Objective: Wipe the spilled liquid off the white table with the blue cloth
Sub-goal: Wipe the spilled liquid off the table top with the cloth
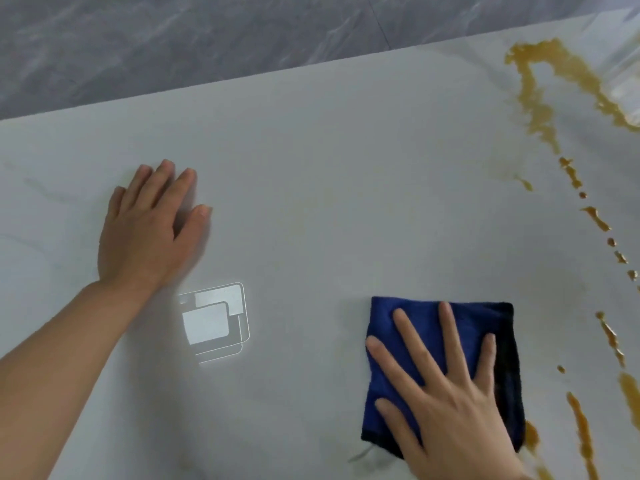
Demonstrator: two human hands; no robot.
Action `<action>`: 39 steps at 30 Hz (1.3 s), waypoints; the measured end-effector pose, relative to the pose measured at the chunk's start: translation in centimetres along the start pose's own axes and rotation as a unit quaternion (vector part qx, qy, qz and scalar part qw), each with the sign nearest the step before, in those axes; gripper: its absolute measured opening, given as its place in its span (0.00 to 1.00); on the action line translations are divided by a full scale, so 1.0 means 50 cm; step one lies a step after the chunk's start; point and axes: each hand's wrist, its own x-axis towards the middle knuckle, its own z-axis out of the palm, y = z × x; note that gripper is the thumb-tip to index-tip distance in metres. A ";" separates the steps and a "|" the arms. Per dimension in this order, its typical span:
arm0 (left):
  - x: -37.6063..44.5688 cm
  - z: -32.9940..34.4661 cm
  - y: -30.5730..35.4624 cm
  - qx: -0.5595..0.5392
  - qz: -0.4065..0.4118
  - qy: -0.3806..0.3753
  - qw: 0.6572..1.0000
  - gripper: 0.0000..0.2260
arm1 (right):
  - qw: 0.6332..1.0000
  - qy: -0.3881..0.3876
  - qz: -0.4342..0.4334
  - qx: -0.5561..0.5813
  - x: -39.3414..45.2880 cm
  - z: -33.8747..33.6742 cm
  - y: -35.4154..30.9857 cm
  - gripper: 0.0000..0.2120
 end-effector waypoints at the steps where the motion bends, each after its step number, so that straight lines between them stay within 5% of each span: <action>1: 0.001 0.001 0.000 0.000 0.000 -0.001 1.000 0.27 | 0.999 0.010 -0.030 -0.006 -0.004 0.006 -0.023 0.25; 8: 0.000 0.004 -0.005 0.006 0.008 -0.003 1.000 0.27 | 0.995 0.049 -0.089 -0.012 0.098 0.006 -0.087 0.25; 15: 0.008 0.007 -0.010 0.014 0.019 0.008 1.000 0.28 | 0.997 0.047 0.052 -0.014 0.092 0.001 -0.004 0.26; 23: 0.008 0.012 -0.009 0.017 0.022 0.014 1.000 0.27 | 0.986 0.022 -0.165 -0.032 -0.017 0.046 -0.168 0.28; 34: 0.008 0.007 -0.011 0.008 0.026 0.008 1.000 0.27 | 0.997 0.070 0.032 -0.003 0.042 0.020 -0.135 0.24; 39: 0.010 0.012 -0.014 0.013 0.026 0.011 1.000 0.27 | 0.995 0.078 -0.050 -0.040 -0.086 0.073 -0.124 0.20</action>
